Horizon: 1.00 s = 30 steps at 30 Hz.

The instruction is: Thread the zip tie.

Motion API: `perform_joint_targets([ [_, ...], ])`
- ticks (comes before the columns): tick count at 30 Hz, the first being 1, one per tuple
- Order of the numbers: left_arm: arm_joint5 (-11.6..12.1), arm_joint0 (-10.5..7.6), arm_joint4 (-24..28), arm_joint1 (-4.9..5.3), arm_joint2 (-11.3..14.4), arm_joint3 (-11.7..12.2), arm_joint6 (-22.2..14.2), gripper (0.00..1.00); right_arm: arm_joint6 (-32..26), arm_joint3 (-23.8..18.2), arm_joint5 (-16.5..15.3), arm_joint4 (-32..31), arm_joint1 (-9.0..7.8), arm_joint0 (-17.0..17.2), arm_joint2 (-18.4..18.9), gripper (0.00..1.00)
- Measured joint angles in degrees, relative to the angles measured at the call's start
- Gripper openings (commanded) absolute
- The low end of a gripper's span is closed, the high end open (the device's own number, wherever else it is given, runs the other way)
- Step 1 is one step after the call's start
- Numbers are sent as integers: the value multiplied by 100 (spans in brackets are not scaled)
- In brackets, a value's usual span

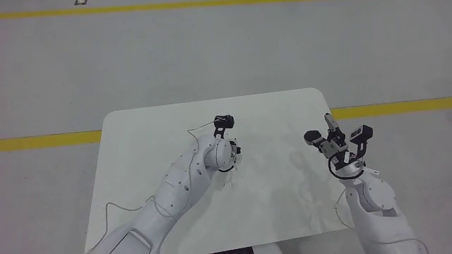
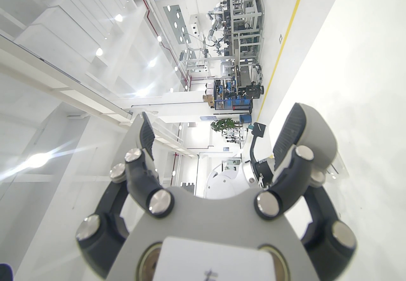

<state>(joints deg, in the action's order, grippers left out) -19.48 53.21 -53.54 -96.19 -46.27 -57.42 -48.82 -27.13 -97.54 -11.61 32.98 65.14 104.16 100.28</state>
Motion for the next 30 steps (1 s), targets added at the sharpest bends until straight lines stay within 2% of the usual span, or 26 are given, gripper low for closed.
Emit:
perform_joint_targets([
  [4, 0, 128, -104, 36, -102, -431, -111, 0, 0, 0, 0, 0, 0, 0, 0, 100],
  [7, 0, 304, -335, 94, -223, -914, -264, 0, 0, 0, 0, 0, 0, 0, 0, 100],
  [10, 0, 555, -597, 154, -374, -1549, -478, 0, 0, 0, 0, 0, 0, 0, 0, 100],
  [14, 15, 946, -582, 238, -579, -2607, -908, 0, 0, 0, 0, 0, 0, 0, 0, 100],
  [16, 167, 1080, -329, 277, -682, -2976, -1126, 0, 0, 0, 0, 0, 0, 0, 0, 100],
  [17, 391, 1137, -122, 301, -746, -3144, -1236, 0, 0, 0, 0, 0, 0, 0, 0, 100],
  [19, 603, 1158, -11, 313, -776, -3210, -1276, 0, 0, 0, 0, 0, 0, 0, 0, 100],
  [25, 522, 1161, -20, 311, -775, -3191, -1249, 0, 0, 0, 0, 0, 0, 0, 0, 100],
  [28, 756, 1250, 558, 336, -996, -3122, -1243, 0, -237, -14, -104, 192, 6, -64, -34, 100],
  [30, 1070, 1246, 1215, 379, -1229, -3008, -1566, 0, -789, 104, -294, 528, -2, -131, 7, 100],
])
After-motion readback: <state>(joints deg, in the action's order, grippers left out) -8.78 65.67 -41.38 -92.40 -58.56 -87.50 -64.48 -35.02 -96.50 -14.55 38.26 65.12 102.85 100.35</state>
